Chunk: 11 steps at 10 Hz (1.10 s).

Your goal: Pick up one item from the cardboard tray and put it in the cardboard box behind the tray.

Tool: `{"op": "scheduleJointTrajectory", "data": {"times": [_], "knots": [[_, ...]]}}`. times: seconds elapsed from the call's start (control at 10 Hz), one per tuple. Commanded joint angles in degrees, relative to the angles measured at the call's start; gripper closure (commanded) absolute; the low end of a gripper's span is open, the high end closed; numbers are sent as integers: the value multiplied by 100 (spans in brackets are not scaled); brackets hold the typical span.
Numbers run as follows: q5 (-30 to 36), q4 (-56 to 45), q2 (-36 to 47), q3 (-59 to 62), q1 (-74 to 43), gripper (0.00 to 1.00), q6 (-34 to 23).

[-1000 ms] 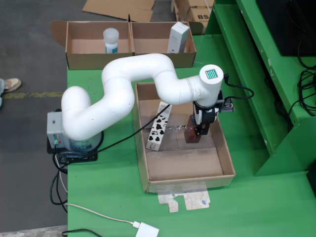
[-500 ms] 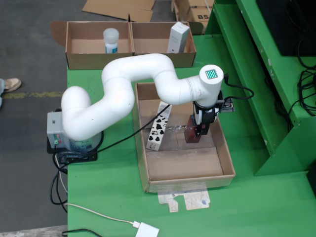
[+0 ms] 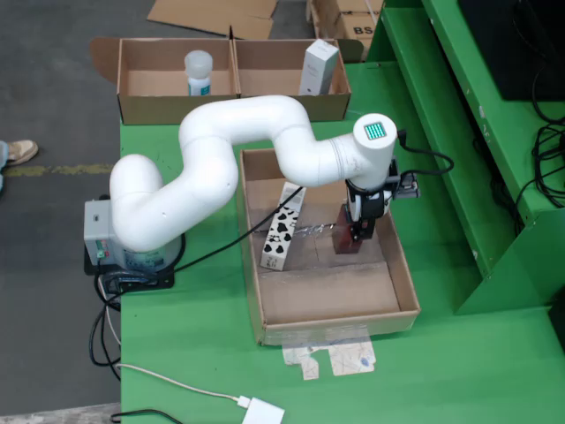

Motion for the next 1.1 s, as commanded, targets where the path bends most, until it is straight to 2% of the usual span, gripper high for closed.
{"op": "scheduleJointTrajectory", "data": {"times": [0.0,0.2,0.3,0.5,1.0], "knots": [[-41,743,1640,-1736,141,100,132],[-73,674,1860,-1823,176,100,160],[-120,800,2509,-2388,257,100,220],[-142,722,2710,-2445,288,100,225],[-127,-24,3291,-1930,451,100,286]]}}
